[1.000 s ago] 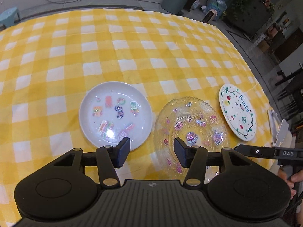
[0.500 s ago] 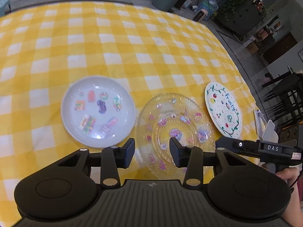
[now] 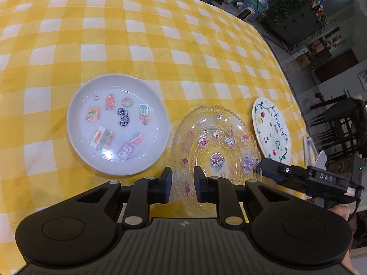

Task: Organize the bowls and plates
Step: 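Reach the left gripper to the clear glass plate and grasp its rim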

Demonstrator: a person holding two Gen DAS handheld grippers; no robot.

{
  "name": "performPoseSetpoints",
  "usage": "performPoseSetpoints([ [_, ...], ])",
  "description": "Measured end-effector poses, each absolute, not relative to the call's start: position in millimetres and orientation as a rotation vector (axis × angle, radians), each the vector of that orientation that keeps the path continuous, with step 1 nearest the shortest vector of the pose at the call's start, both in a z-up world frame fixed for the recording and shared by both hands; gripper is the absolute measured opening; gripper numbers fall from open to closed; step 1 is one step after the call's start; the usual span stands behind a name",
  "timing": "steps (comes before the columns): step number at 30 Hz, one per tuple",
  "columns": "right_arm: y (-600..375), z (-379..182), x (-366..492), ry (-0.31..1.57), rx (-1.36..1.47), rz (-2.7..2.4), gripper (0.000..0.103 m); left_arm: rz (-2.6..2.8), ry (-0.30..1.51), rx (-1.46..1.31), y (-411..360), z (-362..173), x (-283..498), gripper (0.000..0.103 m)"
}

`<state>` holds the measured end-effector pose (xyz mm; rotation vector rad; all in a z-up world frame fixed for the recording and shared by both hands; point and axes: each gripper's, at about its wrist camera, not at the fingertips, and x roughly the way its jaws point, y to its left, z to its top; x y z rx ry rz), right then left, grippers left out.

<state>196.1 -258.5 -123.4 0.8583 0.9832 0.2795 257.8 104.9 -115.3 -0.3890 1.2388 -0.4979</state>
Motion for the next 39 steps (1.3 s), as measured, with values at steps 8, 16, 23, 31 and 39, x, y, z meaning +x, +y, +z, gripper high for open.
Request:
performPoseSetpoints([
  [8, -259.0, -125.4, 196.1, 0.977, 0.878, 0.287, 0.025, -0.491, 1.219, -0.385, 107.1, -117.3, 254.5, 0.011],
  [16, -264.0, -128.8, 194.2, 0.985, 0.895, 0.27, 0.012, -0.506, 1.22, -0.434, 115.1, -120.3, 254.5, 0.01],
  [23, -250.0, -117.9, 190.3, 0.959, 0.75, 0.243, 0.003, -0.513, 1.242, -0.42, 108.2, -119.0, 253.6, 0.009],
  [31, -247.9, -110.8, 187.5, 0.953, 0.745, 0.233, 0.003, -0.517, 1.242, -0.419, 103.4, -114.4, 255.0, 0.009],
  [39, -254.6, -103.1, 175.0, 0.969, 0.777, 0.234, 0.003, -0.54, 1.224, -0.375, 92.5, -97.7, 253.1, 0.009],
])
